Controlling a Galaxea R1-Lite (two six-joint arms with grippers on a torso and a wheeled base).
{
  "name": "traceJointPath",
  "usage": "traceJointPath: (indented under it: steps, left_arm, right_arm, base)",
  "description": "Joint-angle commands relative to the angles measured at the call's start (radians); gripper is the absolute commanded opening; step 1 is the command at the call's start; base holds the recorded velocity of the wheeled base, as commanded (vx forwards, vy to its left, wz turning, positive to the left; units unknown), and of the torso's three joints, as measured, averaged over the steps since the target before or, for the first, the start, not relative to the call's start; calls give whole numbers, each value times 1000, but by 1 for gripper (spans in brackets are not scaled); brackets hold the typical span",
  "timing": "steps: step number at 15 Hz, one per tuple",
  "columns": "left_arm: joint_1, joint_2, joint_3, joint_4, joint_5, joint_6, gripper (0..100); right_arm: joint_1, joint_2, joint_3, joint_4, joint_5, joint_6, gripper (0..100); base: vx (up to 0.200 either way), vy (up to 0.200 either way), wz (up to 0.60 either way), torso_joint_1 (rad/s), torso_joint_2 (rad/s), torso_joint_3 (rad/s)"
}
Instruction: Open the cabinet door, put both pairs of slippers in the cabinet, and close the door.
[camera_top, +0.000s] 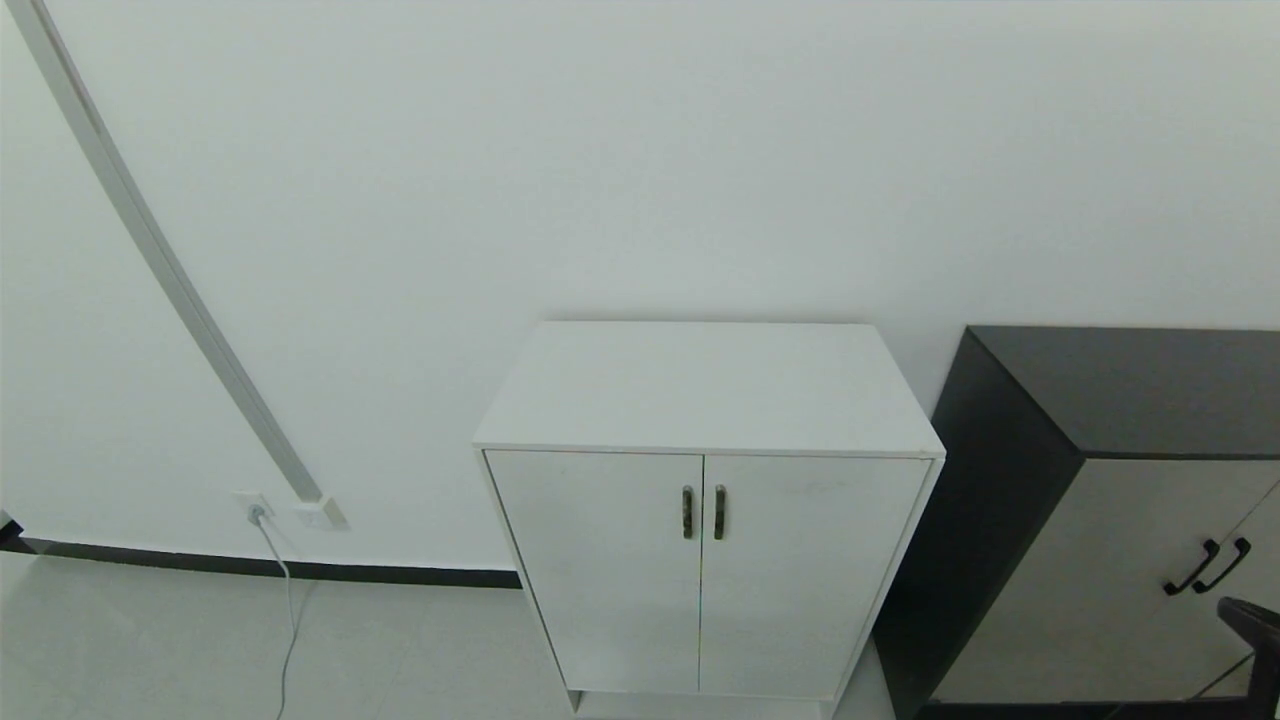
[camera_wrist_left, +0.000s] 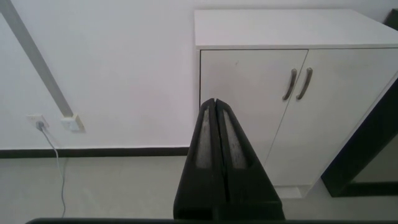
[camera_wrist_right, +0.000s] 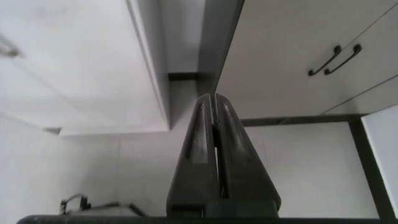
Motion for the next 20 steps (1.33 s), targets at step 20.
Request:
traceJointPath:
  steps: [20]
  left_arm:
    - [-1, 0, 0, 0, 0, 0, 0]
  right_arm:
    - [16, -656, 73, 587, 130, -42, 0]
  base:
    - [0, 0, 0, 0, 0, 0]
